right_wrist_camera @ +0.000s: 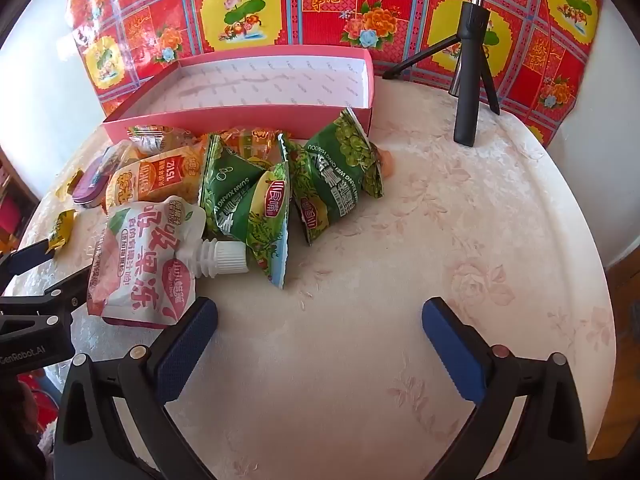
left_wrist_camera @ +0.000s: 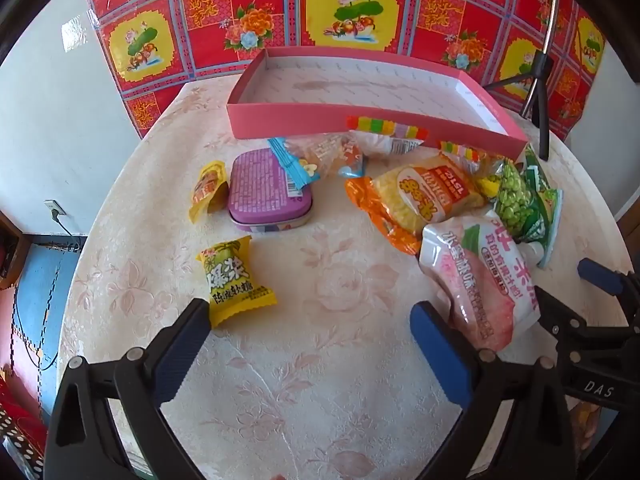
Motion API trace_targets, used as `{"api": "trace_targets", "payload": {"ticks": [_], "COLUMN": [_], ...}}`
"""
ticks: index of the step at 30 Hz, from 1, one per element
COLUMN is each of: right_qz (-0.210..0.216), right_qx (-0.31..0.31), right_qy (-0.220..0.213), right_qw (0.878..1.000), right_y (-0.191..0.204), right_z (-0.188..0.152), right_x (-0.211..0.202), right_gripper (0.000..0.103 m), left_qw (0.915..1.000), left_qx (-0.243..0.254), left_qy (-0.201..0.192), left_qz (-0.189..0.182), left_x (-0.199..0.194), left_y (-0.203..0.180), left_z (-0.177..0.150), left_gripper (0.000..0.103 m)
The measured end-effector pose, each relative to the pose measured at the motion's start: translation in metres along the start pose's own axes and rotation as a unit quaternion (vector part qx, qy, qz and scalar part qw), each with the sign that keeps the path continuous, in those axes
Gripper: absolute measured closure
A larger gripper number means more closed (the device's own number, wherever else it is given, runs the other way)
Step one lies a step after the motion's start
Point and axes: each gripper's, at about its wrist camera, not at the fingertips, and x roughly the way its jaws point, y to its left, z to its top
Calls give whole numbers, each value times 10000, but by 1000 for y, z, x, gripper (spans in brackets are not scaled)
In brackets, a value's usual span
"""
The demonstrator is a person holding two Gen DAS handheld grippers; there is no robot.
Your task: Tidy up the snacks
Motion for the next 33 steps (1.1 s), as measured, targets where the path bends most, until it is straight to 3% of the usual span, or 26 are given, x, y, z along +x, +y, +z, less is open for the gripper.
{"api": "trace_targets", "payload": {"ticks": [33], "right_qz": [5], "right_qx": [9], "right_qy": [-10], "right_qw": [10000], "right_y": [-1], "right_z": [0], "right_x": [0], "right_gripper": [0], "left_qw": [10000], "left_qx": [-22], "left_qy": [-47], "left_qz": [23], "left_x": [-2], "left_y": [1], "left_z": [0], "left_gripper": [1]}}
